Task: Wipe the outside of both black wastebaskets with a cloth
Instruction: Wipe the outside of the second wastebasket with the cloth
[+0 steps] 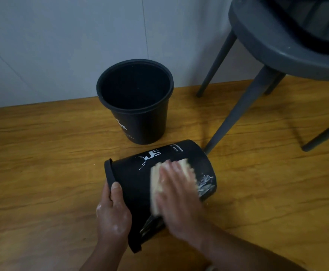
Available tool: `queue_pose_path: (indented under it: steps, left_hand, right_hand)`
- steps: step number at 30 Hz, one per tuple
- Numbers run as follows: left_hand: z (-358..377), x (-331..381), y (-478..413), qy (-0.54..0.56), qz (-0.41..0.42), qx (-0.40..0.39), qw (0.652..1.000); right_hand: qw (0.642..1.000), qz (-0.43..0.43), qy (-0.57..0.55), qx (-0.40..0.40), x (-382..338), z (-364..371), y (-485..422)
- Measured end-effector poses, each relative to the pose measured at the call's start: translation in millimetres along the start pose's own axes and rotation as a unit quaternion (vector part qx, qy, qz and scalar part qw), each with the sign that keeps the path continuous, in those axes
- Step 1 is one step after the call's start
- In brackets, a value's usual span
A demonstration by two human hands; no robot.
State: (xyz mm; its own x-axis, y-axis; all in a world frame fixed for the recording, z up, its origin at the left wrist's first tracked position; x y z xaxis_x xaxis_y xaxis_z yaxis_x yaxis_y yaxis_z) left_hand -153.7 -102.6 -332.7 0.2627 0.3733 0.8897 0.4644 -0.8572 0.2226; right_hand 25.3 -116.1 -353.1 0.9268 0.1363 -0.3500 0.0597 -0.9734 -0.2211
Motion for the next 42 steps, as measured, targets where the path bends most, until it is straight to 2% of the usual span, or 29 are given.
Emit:
queue_pose_path:
  steps: [3, 6, 8, 12, 15, 18, 20, 24, 27, 29, 33, 36, 42]
  left_hand:
    - [-0.5, -1.7, -4.4, -0.015, 0.005, -0.007, 1.000]
    - [-0.6, -2.7, -7.8, -0.019, 0.020, -0.015, 1.000]
    - [-1.7, -1.7, -7.0, -0.011, 0.014, -0.005, 1.000]
    - [1.6, -1.0, -4.7, 0.025, -0.011, -0.017, 0.999]
    - [2.2, -1.8, -2.3, 0.031, -0.013, -0.017, 0.999]
    - [1.9, -3.1, 1.5, 0.029, -0.011, -0.012, 0.999]
    - [0.5, -3.5, 0.6, 0.015, -0.006, -0.008, 1.000]
    - [0.6, -3.5, -2.3, -0.014, 0.002, -0.014, 1.000]
    - [0.7, -1.1, -5.2, -0.013, 0.002, -0.021, 1.000]
    - [0.7, -1.0, -8.9, -0.017, -0.001, -0.020, 1.000]
    - [2.3, 5.3, -10.8, -0.002, -0.006, -0.020, 1.000]
    - [4.2, 3.6, -13.4, 0.008, -0.025, -0.024, 0.999]
    - [3.7, -1.5, 8.3, 0.024, -0.017, -0.035, 0.999]
  right_hand:
    - [0.994, -0.112, -0.020, 0.001, -56.7, 7.7, 14.2]
    - [0.992, -0.125, -0.002, -0.030, -50.7, 9.5, 9.4]
    - [0.996, -0.071, -0.007, -0.046, -20.1, 7.1, 1.5]
    - [0.998, 0.063, 0.000, 0.003, 66.8, -12.6, -13.2]
    - [0.996, 0.087, 0.007, 0.033, 90.1, -19.1, -17.3]
    - [0.994, 0.101, 0.020, 0.042, 71.9, -21.1, -15.2]
    - [0.997, 0.072, 0.016, 0.016, 39.5, -15.2, -15.4]
    - [0.997, -0.072, 0.003, -0.012, -42.2, 4.5, -7.3]
    - [0.991, -0.130, 0.001, -0.030, -57.4, 10.8, -3.3]
    - [0.993, -0.108, -0.001, -0.042, -39.3, 6.0, -8.3]
    - [0.999, 0.022, 0.034, -0.035, 42.1, -11.1, -24.3]
    - [0.996, 0.084, 0.027, -0.013, 87.1, -20.4, -32.5]
    - [0.994, 0.108, 0.015, -0.003, 92.9, -18.7, -48.7]
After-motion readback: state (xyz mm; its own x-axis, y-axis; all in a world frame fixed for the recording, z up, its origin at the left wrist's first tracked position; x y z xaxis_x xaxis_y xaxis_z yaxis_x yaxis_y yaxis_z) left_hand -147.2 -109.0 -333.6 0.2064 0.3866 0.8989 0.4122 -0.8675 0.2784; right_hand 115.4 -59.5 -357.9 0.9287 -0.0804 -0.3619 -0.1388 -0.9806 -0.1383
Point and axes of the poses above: each hand's wrist, its own y-axis away from the middle knuckle, its own z-axis out of the palm, x = y × z, the point moved 10 cm from there along -y, towards the middle knuckle, and after that the axes turned 7 degrees about x, right-handed, at the moved point
